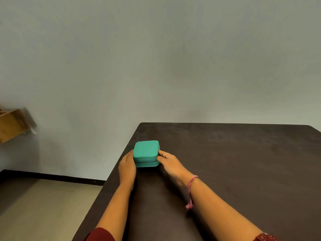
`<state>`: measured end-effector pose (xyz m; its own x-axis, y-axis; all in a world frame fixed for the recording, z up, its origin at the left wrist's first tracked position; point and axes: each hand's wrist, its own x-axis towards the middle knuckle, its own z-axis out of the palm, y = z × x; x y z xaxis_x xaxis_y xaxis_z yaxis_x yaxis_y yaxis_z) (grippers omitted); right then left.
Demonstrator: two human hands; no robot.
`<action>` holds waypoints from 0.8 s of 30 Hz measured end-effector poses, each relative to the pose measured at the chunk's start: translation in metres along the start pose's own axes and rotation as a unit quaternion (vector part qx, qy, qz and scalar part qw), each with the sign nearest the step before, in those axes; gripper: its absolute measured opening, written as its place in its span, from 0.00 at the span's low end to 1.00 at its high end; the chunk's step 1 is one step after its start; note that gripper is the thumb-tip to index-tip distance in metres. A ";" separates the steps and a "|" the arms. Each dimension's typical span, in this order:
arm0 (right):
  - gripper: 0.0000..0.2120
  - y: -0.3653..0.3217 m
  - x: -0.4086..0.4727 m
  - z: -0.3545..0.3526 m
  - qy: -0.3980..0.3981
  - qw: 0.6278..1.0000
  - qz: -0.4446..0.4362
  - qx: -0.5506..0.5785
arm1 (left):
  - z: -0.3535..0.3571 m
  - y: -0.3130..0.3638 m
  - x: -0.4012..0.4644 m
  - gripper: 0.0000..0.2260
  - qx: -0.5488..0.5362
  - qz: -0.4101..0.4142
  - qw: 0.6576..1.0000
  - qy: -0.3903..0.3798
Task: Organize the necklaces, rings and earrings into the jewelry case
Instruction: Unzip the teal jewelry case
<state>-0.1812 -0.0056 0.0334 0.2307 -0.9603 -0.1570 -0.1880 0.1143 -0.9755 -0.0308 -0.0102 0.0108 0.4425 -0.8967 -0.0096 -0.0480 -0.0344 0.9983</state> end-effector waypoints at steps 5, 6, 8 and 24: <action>0.20 -0.007 -0.036 -0.046 0.033 0.999 -0.010 -0.005 | 0.031 0.015 -0.031 0.13 -0.021 0.016 0.999 -0.021; 0.20 -0.006 -0.043 -0.055 0.042 0.999 -0.013 -0.009 | 0.037 0.017 -0.037 0.13 -0.026 0.016 0.999 -0.027; 0.19 -0.003 -0.059 -0.076 0.059 0.998 -0.022 -0.018 | 0.051 0.021 -0.055 0.11 -0.029 0.014 0.998 -0.050; 0.21 0.064 -0.206 -0.181 0.176 0.984 0.023 -0.030 | 0.121 0.003 -0.209 0.12 -0.023 -0.045 0.977 -0.209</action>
<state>-0.4131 0.1531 0.0313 -0.1218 -0.9843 -0.1279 -0.2485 0.1550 -0.9562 -0.2314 0.1235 0.0083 0.0389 -0.9931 -0.1103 0.0180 -0.1097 0.9938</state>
